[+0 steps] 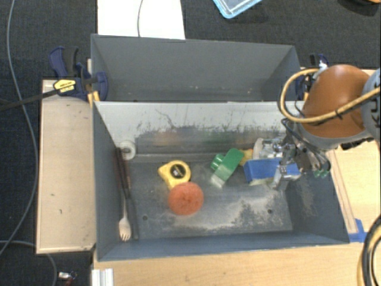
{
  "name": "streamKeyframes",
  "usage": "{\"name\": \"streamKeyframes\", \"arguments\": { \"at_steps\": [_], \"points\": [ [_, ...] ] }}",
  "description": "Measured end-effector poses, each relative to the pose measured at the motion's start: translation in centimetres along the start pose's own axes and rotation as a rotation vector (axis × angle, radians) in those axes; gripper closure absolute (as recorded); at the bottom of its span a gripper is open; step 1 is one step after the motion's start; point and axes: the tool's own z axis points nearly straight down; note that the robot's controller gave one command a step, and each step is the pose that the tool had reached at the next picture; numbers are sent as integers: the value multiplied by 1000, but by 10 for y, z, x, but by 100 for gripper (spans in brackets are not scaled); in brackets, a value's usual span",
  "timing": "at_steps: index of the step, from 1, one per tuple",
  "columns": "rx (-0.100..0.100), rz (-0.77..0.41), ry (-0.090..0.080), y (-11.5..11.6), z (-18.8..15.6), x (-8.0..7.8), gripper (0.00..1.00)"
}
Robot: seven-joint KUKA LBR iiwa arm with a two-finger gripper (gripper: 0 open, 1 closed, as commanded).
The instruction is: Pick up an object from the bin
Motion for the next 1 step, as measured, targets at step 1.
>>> {"name": "streamKeyframes", "arguments": {
  "at_steps": [1],
  "points": [
    [0, 1, -3, 0, -5, -1, 100]
  ]
}}
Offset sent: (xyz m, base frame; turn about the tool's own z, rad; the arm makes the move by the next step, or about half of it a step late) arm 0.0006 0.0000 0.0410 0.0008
